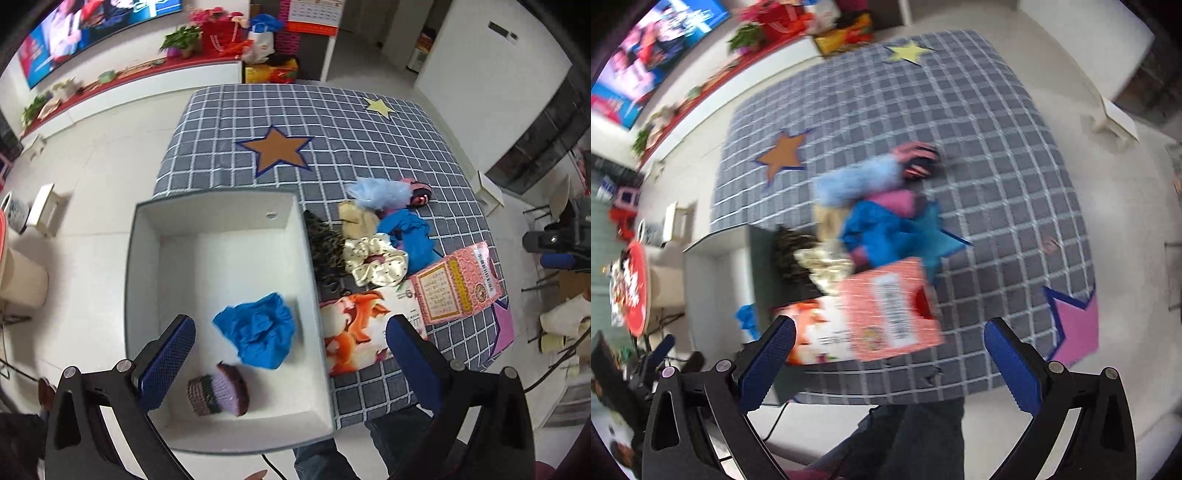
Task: Organize soft objects
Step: 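Move both grippers back toward the remaining pile, then grasp the light-blue feather boa with the left gripper while the right grasps the pink-black sock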
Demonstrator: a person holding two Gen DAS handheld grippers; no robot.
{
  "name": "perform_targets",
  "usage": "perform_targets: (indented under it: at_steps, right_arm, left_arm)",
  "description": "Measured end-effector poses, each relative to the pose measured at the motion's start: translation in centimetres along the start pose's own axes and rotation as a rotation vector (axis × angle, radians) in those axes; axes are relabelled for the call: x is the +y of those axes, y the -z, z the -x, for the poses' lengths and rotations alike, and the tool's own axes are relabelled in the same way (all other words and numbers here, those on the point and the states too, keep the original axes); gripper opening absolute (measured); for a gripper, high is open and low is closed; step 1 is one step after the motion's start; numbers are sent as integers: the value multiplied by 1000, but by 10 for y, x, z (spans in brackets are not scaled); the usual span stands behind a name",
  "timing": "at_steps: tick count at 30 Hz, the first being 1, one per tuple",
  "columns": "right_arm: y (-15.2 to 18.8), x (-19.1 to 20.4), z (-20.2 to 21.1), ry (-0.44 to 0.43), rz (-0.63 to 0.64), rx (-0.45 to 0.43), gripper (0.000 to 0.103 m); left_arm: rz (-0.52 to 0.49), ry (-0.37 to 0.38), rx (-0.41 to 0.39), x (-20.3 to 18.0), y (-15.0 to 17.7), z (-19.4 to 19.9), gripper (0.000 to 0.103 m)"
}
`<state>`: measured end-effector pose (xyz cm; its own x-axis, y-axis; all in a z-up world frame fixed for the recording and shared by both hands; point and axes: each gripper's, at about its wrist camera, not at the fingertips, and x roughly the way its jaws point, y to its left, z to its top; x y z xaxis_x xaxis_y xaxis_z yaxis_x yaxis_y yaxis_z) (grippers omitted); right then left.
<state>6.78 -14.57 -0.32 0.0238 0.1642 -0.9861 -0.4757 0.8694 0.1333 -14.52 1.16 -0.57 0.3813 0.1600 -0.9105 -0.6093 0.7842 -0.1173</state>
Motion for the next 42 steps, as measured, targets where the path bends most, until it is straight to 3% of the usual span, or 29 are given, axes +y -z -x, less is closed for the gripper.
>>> perform_targets:
  at_steps: [7, 15, 18, 23, 28, 31, 36, 42]
  right_arm:
    - [-28, -43, -28, 12, -46, 65, 103]
    - [-53, -77, -59, -3, -77, 134, 103]
    - [-61, -88, -72, -14, -93, 159, 103]
    - [-79, -100, -89, -21, -99, 185, 103]
    - [-93, -113, -107, -27, -101, 219, 103]
    - [-100, -117, -119, -27, -109, 246, 103]
    - [-118, -109, -135, -26, -74, 268, 103]
    - [-135, -91, -149, -24, -17, 292, 103]
  left_arm:
    - [-58, -57, 20, -31, -35, -19, 103]
    - [-279, -165, 29, -87, -100, -78, 103]
    - [-354, -143, 35, -108, -124, -104, 103]
    - [-496, -148, 129, -137, -149, -167, 103]
    - [-543, -75, 277, -147, -160, -222, 103]
    - [-575, -92, 299, -149, -163, -242, 103]
    - [-525, -82, 313, -143, -176, -259, 103]
    - [-342, -27, 336, -119, -192, -272, 103]
